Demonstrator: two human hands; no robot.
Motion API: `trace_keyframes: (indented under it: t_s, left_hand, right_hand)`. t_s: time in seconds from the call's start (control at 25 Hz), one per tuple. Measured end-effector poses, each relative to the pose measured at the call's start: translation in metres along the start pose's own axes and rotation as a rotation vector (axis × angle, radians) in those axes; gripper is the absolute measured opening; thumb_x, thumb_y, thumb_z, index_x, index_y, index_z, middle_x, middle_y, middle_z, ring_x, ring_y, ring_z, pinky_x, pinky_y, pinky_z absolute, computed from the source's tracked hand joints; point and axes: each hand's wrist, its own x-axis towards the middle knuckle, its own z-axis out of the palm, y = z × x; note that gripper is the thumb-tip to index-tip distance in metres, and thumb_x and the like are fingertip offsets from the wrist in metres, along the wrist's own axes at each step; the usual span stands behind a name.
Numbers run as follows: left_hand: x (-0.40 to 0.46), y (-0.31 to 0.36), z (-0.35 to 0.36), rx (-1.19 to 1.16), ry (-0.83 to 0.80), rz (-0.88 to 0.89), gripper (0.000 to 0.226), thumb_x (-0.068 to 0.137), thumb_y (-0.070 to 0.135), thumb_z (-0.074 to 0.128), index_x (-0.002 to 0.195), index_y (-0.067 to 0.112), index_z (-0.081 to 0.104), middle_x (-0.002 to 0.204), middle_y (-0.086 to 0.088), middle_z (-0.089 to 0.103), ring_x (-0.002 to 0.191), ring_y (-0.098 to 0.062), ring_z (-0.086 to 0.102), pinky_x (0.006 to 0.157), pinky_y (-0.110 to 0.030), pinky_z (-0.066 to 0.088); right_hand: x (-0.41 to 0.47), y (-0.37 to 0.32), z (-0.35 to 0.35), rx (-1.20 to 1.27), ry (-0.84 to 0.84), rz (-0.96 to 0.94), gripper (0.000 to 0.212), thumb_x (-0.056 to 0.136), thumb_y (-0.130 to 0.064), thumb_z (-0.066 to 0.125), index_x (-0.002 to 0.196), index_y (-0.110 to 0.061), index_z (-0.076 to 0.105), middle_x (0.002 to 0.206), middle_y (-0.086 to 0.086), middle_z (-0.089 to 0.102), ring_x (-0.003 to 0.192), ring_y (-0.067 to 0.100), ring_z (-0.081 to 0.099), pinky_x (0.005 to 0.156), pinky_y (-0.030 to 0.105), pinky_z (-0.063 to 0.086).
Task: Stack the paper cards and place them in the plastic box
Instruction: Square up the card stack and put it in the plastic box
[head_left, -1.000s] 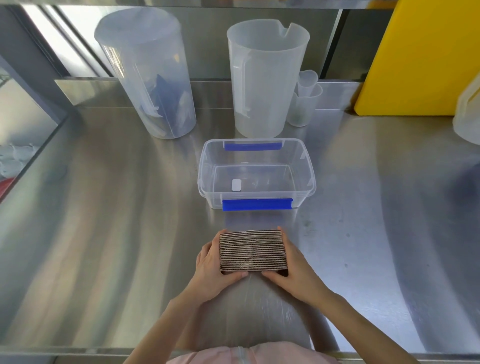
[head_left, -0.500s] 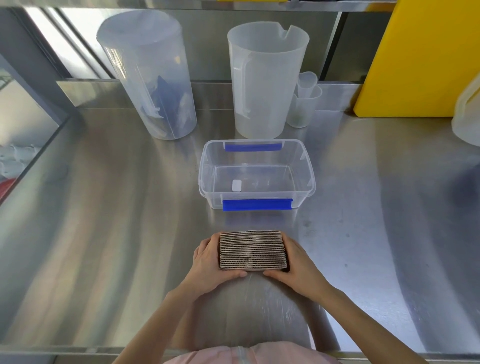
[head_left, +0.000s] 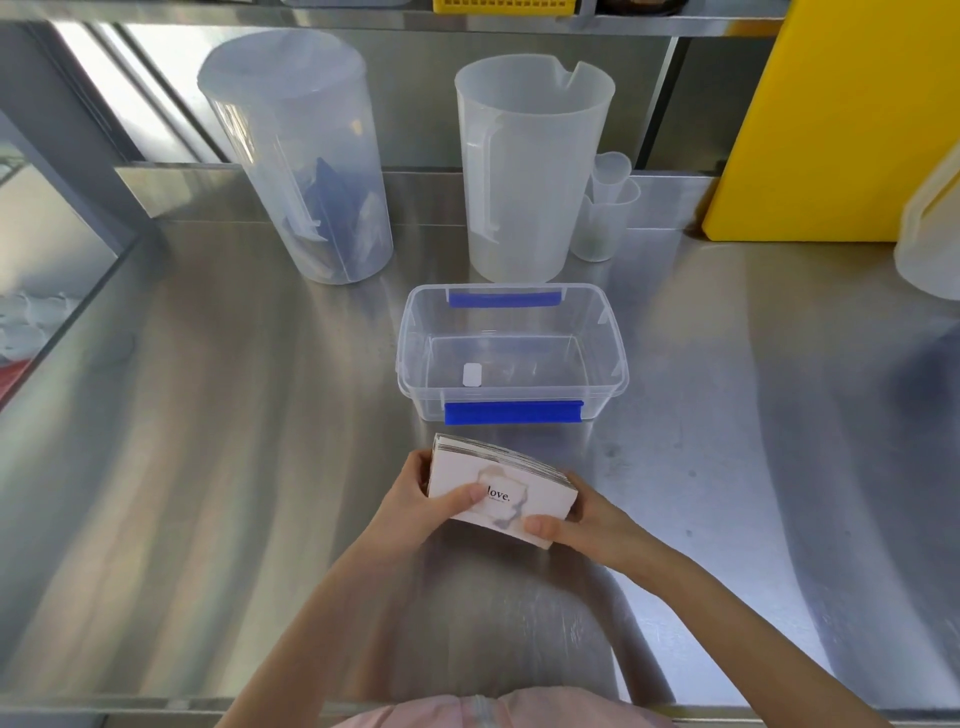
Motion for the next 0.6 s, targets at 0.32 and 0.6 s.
trace_keyframes:
  t_s: [0.32, 0.6]
  left_hand:
    - [0.006, 0.034, -0.006, 0.118, -0.101, 0.031, 0.054, 0.049, 0.040, 0.075, 0.095, 0.034, 0.048, 0.100, 0.011, 0.064, 0.090, 0.000, 0.062, 0.072, -0.018, 0.049]
    - [0.031, 0.081, -0.015, 0.112, -0.106, 0.111, 0.045, 0.072, 0.020, 0.073, 0.110, 0.026, 0.048, 0.102, 0.011, 0.062, 0.088, 0.001, 0.061, 0.063, -0.007, 0.050]
  right_hand:
    - [0.005, -0.067, -0.014, -0.359, -0.187, -0.174, 0.066, 0.073, -0.041, 0.068, 0.125, -0.050, 0.028, 0.116, -0.023, 0.046, 0.099, -0.007, 0.051, 0.070, 0.005, 0.048]
    - [0.033, -0.101, -0.020, -0.278, -0.108, -0.149, 0.070, 0.075, -0.029, 0.068, 0.132, -0.036, 0.029, 0.108, -0.016, 0.054, 0.094, 0.003, 0.057, 0.069, 0.012, 0.048]
